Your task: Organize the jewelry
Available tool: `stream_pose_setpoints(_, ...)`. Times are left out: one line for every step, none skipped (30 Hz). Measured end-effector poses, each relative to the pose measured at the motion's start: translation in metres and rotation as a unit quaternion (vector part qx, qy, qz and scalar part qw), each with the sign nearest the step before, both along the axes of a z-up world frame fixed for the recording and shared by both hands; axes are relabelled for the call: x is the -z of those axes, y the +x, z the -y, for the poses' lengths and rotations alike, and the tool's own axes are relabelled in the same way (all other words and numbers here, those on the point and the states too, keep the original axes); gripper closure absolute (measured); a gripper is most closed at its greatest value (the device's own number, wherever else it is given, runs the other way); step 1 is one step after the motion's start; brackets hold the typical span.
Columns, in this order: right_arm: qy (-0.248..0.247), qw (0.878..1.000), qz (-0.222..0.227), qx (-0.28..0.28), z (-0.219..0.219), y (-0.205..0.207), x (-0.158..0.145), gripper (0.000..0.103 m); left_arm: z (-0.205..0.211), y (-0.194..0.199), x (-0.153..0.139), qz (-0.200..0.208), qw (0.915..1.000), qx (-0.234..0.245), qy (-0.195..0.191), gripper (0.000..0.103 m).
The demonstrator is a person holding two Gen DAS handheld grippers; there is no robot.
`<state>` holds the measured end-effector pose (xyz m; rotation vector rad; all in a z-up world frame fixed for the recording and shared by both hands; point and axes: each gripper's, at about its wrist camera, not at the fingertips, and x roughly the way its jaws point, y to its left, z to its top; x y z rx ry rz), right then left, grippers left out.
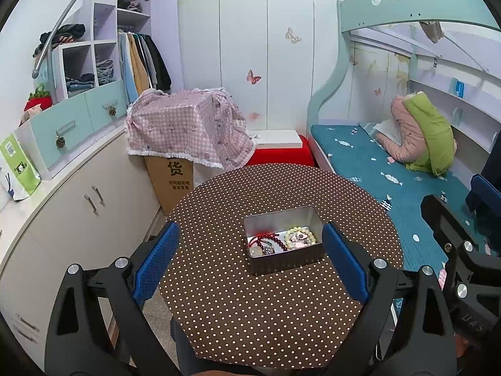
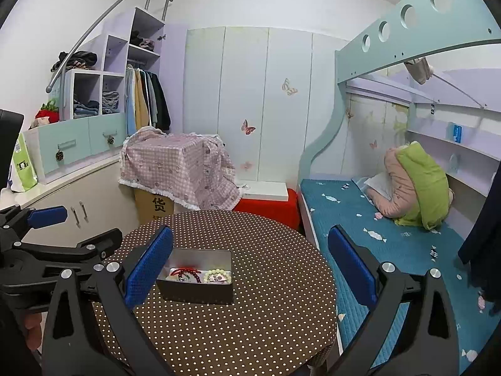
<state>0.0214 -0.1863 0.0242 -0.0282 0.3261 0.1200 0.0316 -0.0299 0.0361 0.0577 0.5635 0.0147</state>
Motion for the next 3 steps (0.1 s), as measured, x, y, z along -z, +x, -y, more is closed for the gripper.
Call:
stream_pose_setpoints(0.000, 1.000, 0.000, 0.001, -0.0002, 0.0000, -0.0003, 0.008, -0.0001, -0.0001, -0.0001, 0.001, 1.0000, 0.000, 0.000, 0.011)
stream_pose_setpoints(0.001, 1.000, 0.000, 0.001, -0.0002, -0.0005, 0.0005, 0.008, 0.0005, 0.0000, 0.0003, 0.001, 1.0000, 0.000, 0.000, 0.011)
stream_pose_setpoints(0.000, 1.000, 0.001, 0.002, -0.0004, -0.0008, 0.0004, 0.008, 0.0004, 0.0003, 0.0001, 0.000, 1.0000, 0.001, 0.000, 0.011)
